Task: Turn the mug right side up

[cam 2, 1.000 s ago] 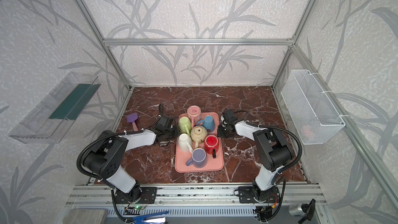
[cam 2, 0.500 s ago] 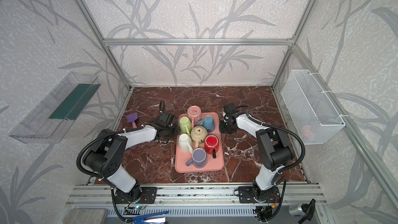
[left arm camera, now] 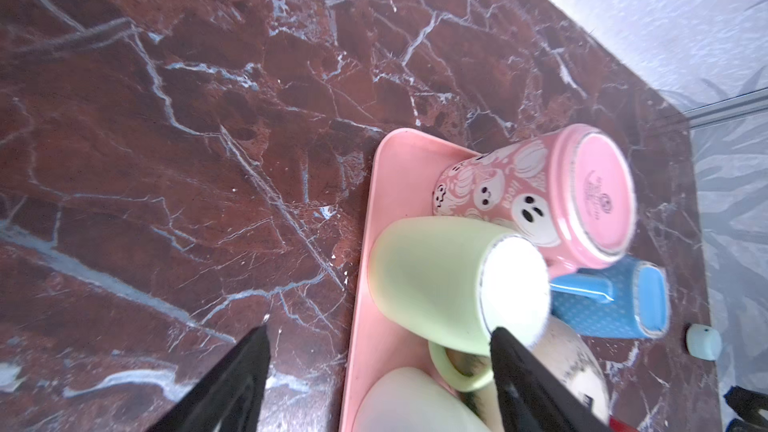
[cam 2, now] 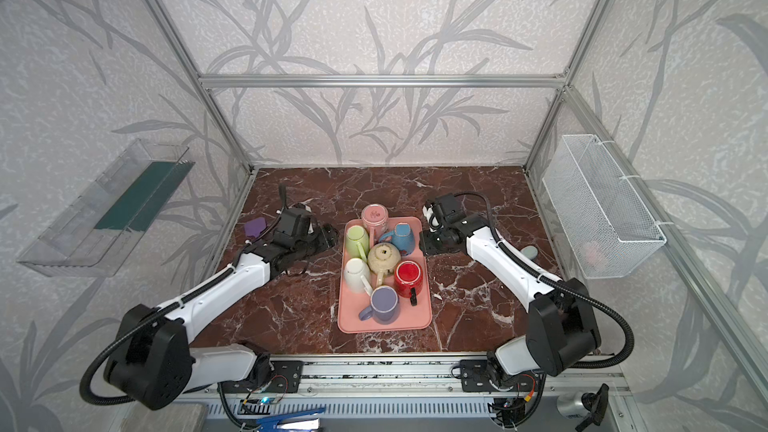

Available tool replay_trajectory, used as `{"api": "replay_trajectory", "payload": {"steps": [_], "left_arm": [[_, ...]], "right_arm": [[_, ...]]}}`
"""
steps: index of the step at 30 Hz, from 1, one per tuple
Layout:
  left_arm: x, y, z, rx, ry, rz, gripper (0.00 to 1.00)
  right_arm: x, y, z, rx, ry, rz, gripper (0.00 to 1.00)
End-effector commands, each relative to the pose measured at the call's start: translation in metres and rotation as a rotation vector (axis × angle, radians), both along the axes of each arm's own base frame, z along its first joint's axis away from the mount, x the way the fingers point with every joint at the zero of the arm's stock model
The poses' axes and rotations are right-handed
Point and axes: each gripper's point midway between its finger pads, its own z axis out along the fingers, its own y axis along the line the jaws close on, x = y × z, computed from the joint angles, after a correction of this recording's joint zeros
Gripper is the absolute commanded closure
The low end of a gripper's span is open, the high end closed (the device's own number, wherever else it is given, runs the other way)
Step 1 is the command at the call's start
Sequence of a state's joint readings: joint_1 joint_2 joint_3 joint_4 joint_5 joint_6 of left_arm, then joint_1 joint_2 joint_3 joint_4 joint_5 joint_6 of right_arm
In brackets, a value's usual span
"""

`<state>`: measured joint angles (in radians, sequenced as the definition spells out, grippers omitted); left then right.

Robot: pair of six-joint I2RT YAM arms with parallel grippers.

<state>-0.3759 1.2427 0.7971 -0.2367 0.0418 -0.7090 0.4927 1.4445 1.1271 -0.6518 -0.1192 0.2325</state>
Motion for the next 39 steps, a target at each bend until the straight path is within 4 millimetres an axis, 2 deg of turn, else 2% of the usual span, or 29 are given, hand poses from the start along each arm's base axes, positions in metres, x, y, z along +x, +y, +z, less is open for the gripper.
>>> {"api": "replay_trajectory", "payload": {"steps": [1, 4, 9, 13, 16, 19, 22, 25, 29, 30, 33, 34, 39], "left_arm": [[-0.024, 0.013, 0.007, 0.025, -0.010, -0.001, 0.09], [-0.042, 0.019, 0.021, 0.017, -0.041, -0.010, 0.01], [-0.070, 0.028, 0.035, 0.036, -0.060, -0.047, 0.01], [-0.087, 0.032, 0.052, 0.031, -0.095, -0.073, 0.01], [-0.098, 0.032, 0.078, 0.022, -0.168, -0.117, 0.01], [-0.108, 0.035, 0.104, 0.037, -0.257, -0.150, 0.01], [-0.114, 0.038, 0.120, 0.041, -0.347, -0.162, 0.01], [-0.119, 0.048, 0.123, 0.054, -0.388, -0.122, 0.01], [-0.123, 0.065, 0.117, 0.101, -0.397, -0.052, 0.00], [-0.128, 0.071, 0.122, 0.099, -0.423, -0.027, 0.01], [-0.131, 0.075, 0.123, 0.097, -0.440, -0.012, 0.01], [-0.131, 0.075, 0.123, 0.096, -0.442, -0.007, 0.00], [-0.130, 0.073, 0.121, 0.101, -0.426, -0.023, 0.01]], "right_arm": [[-0.021, 0.006, 0.019, -0.111, -0.038, 0.099, 0.45], [-0.037, 0.023, 0.031, -0.136, -0.055, 0.168, 0.40], [-0.064, 0.056, 0.041, -0.175, -0.116, 0.285, 0.35], [-0.080, 0.077, 0.035, -0.175, -0.098, 0.347, 0.34], [-0.087, 0.091, 0.031, -0.199, -0.091, 0.386, 0.34], [-0.091, 0.108, 0.027, -0.214, -0.078, 0.422, 0.34], [-0.091, 0.121, 0.019, -0.243, -0.074, 0.442, 0.34], [-0.088, 0.129, 0.011, -0.264, -0.052, 0.445, 0.35], [-0.086, 0.138, -0.005, -0.295, 0.003, 0.459, 0.36], [-0.085, 0.140, -0.009, -0.300, 0.013, 0.462, 0.36], [-0.083, 0.148, -0.019, -0.306, 0.040, 0.470, 0.38], [-0.093, 0.156, -0.021, -0.311, 0.044, 0.500, 0.39], [-0.092, 0.163, -0.034, -0.323, 0.079, 0.499, 0.46]]}}
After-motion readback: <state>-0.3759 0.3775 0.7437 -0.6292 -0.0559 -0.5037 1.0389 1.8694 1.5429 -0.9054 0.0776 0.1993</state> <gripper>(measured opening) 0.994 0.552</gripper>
